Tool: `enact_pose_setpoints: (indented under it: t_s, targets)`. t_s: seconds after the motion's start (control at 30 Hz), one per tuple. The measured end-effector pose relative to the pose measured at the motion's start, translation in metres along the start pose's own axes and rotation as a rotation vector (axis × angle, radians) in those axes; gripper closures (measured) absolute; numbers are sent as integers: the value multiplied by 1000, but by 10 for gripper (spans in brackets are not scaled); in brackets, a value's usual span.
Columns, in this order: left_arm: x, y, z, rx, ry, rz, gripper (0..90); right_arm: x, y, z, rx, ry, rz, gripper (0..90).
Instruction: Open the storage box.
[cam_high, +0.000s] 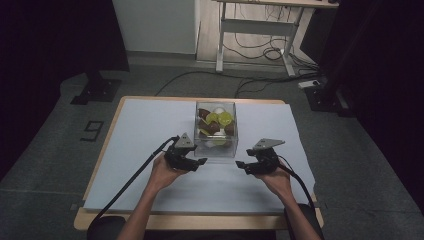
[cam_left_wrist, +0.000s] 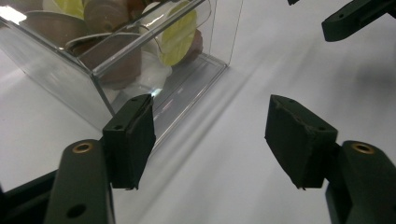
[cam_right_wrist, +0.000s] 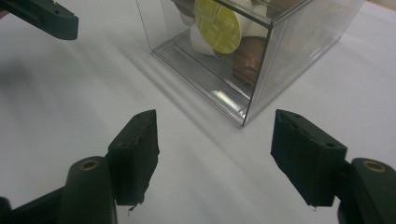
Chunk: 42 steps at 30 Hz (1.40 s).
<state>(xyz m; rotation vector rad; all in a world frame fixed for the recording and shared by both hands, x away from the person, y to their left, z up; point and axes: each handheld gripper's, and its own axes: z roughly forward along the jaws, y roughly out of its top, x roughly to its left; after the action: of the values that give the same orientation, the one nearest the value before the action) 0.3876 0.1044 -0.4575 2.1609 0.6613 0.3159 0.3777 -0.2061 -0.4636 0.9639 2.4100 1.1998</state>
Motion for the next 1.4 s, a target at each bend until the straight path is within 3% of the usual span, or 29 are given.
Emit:
enact_pose_setpoints:
  t_s: [0.17, 0.43, 0.67, 1.1, 1.4]
  targets:
    - [2, 3, 3, -7, 17, -9, 419, 2, 6, 3, -15, 6, -14, 385]
    - [7, 5, 8, -36, 25, -55, 464, 6, 16, 13, -2, 7, -36, 465]
    - [7, 10, 14, -31, 38, -44, 496, 9, 26, 23, -2, 10, -41, 541]
    - [9, 15, 28, -18, 54, -41, 549, 10, 36, 38, -9, -9, -8, 637]
    - [9, 16, 33, -35, 61, -61, 651, 9, 41, 46, -13, -17, 17, 716]
